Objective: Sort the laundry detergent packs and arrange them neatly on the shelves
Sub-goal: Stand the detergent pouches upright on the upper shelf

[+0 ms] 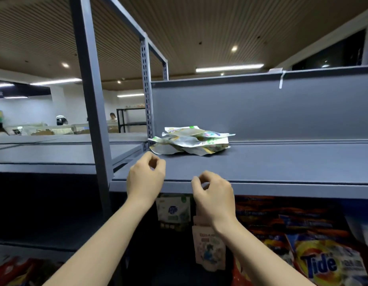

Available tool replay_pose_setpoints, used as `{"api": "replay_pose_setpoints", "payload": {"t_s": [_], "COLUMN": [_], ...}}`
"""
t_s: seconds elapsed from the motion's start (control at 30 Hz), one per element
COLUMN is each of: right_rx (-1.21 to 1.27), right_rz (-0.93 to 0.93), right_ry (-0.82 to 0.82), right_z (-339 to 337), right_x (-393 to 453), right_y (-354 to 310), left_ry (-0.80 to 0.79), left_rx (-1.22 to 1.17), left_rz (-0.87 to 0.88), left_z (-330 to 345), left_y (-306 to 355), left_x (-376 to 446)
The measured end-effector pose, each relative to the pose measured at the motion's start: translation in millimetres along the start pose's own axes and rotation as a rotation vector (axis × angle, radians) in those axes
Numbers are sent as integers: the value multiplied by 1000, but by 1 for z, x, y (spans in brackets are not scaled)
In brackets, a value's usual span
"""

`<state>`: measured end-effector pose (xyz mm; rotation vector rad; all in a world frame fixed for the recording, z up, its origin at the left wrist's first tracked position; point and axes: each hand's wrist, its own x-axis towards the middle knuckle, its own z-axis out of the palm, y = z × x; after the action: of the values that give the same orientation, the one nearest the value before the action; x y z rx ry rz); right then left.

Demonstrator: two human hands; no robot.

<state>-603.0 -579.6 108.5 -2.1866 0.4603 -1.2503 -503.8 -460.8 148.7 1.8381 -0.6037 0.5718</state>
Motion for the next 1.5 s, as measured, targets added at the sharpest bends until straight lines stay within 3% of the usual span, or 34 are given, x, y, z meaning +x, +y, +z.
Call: {"api": "replay_pose_setpoints", "payload": {"t_s": [0.23, 0.53, 0.67, 0.83, 0.93, 1.1, 1.23, 1.5], "right_rx": [4, -53, -172, -74, -92, -106, -115, 254], "right_rz": [158, 407, 568, 710, 641, 610, 493, 278], "right_ry": [26, -11, -103, -209, -232, -127, 44, 401], "right_z": [-17, -9, 3, 14, 19, 26, 20, -9], "right_x": [73, 176, 211, 242, 254, 262, 266, 250], "right_y": [18, 69, 98, 114, 115, 118, 108, 73], "left_ry": [-88, -193, -207, -211, -284, -414, -369, -451], "left_rx": [-29, -101, -147, -95, -115, -297, -366, -498], "left_rz": [-179, -281, -441, -542, -556, -656, -668, -634], "left_z": [26, 84, 113, 126, 129, 131, 129, 111], "left_y": [7, -8, -20, -27, -30, -26, -21, -12], "left_x": [74, 155, 189, 225, 239, 242, 240, 212]}}
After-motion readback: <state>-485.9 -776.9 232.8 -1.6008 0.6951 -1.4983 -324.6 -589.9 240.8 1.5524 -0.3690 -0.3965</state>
